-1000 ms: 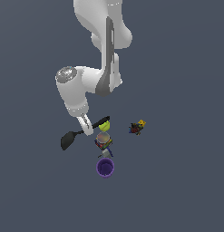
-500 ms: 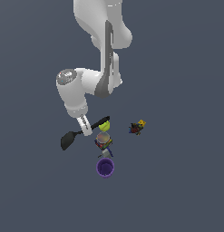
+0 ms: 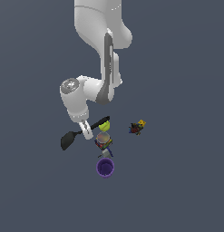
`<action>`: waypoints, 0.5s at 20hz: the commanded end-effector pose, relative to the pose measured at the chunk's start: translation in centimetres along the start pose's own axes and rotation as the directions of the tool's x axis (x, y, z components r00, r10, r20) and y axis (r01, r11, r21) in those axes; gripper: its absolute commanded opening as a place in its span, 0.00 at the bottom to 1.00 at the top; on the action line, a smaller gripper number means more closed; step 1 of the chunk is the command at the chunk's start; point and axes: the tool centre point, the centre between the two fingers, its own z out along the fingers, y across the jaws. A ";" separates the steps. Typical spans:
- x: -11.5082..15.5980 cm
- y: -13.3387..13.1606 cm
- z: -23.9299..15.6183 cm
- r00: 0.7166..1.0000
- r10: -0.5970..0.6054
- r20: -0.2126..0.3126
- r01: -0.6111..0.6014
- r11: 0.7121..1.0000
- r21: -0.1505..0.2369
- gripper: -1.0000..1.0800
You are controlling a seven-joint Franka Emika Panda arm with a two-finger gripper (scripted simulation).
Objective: Pick up a designated object from a clutter of objects.
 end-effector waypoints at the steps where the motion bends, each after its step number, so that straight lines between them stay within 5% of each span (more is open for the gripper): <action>1: 0.0 0.0 0.7 1.000 0.001 -0.001 -0.001 1.000 0.001 0.96; 4: 0.0 0.0 0.9 1.000 0.001 -0.001 -0.001 1.000 0.001 0.96; 5: 0.0 0.0 0.9 1.000 0.001 -0.001 -0.001 1.000 0.001 0.00; 10: 0.0 0.0 0.9 1.000 0.001 -0.001 -0.001 1.000 0.001 0.00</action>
